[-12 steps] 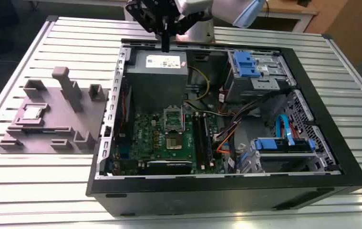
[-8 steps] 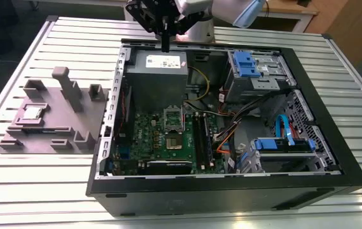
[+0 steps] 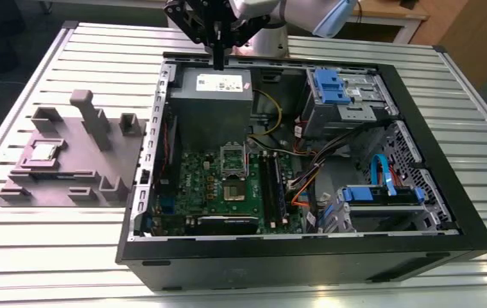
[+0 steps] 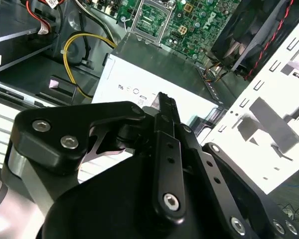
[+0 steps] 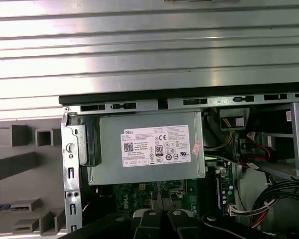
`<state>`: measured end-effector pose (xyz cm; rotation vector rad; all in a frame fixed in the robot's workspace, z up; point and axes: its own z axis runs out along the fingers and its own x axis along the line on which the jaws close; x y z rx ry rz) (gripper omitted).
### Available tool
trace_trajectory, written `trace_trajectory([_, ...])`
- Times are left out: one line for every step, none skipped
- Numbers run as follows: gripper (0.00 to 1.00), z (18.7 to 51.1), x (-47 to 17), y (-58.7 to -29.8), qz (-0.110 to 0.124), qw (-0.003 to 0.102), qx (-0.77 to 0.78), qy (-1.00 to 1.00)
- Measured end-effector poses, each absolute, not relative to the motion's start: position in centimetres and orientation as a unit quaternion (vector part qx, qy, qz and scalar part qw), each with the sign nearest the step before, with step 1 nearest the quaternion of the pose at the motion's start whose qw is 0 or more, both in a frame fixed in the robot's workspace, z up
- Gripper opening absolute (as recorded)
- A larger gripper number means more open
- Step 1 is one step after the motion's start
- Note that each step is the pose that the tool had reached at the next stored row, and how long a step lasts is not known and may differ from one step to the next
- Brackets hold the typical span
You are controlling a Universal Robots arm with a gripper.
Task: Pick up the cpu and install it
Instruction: 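Reach for the cpu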
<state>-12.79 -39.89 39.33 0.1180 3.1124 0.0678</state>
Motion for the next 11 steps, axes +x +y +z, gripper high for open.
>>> trace_trajectory([0.11, 39.33, -12.88, -39.89, 0.022, 0.013, 0.038, 0.999])
trace_trajectory([0.11, 39.33, -12.96, -39.89, 0.022, 0.013, 0.038, 0.999])
trace_trajectory([0.11, 39.33, -13.04, -39.89, 0.022, 0.013, 0.038, 0.999])
trace_trajectory([0.11, 39.33, -13.08, -39.89, 0.022, 0.013, 0.038, 0.999])
trace_trajectory([0.11, 39.33, -13.13, -39.89, 0.022, 0.013, 0.038, 0.999])
trace_trajectory([0.11, 39.33, -13.22, -39.9, 0.022, 0.013, 0.038, 0.999])
trace_trajectory([0.11, 39.33, -13.33, -39.9, 0.022, 0.013, 0.038, 0.999])
trace_trajectory([0.11, 39.33, -13.41, -39.89, 0.022, 0.013, 0.038, 0.999])
trace_trajectory([0.11, 39.32, -13.44, -39.89, 0.022, 0.013, 0.038, 0.999])
trace_trajectory([0.11, 39.33, -13.47, -39.89, 0.022, 0.013, 0.038, 0.999])
trace_trajectory([0.11, 39.33, -13.47, -39.89, 0.022, 0.013, 0.038, 0.999])
